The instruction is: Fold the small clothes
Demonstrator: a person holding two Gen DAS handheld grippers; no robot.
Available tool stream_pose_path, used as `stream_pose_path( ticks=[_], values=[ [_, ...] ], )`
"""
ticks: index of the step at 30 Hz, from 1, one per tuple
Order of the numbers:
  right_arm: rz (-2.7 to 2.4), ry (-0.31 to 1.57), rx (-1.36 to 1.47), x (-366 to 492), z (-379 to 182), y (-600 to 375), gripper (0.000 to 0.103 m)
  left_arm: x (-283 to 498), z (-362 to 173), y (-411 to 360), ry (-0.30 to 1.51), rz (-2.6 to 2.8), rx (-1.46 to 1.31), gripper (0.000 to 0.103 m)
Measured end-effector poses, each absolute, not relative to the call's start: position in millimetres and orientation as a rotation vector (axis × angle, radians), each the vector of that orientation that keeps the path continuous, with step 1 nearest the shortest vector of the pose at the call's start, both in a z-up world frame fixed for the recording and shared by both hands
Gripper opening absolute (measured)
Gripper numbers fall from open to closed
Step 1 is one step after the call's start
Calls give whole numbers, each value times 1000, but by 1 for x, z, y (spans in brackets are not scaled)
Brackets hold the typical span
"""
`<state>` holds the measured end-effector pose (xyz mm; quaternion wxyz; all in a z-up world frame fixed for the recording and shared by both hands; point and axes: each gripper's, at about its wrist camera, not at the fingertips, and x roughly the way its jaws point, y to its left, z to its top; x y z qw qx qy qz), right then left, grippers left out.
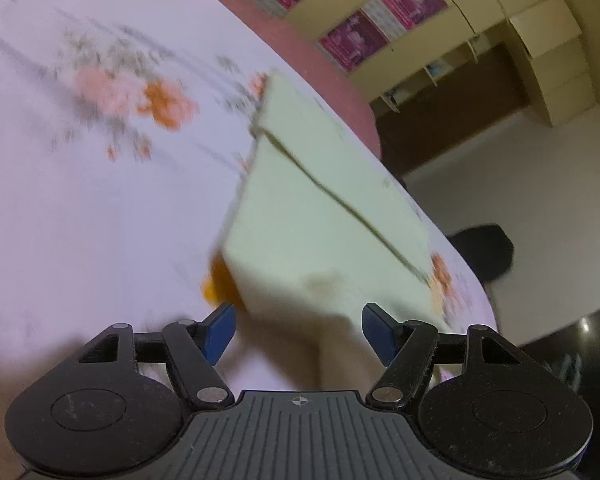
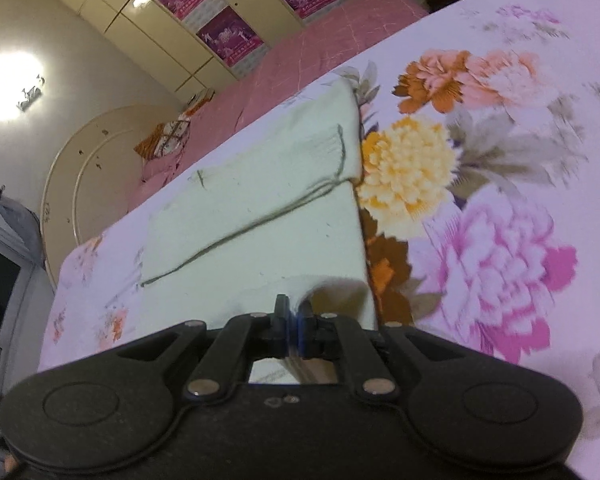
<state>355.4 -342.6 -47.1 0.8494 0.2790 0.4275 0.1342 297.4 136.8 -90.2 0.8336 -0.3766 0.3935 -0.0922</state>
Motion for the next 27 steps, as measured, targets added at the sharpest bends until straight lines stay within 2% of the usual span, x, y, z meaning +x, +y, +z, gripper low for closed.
stream_pose_path(
  ticks=[8,11,16,20,27],
  values=[
    [297,913,581,348,-47,-345,5,303,-88,74,818,-229,-703,69],
    [300,921,578,347,-48,-345,5,316,-97,65,864,-233,-661,2],
    [321,894,563,339,-38,-345,5,296,-72,91,779,-274,-700,2],
    [356,833,531,326,-16,-349,5,288,-52,135,698,-253,-832,2],
    [388,786,545,323,-1,-355,5,320,-46,173,655,-210,-954,2]
  ],
)
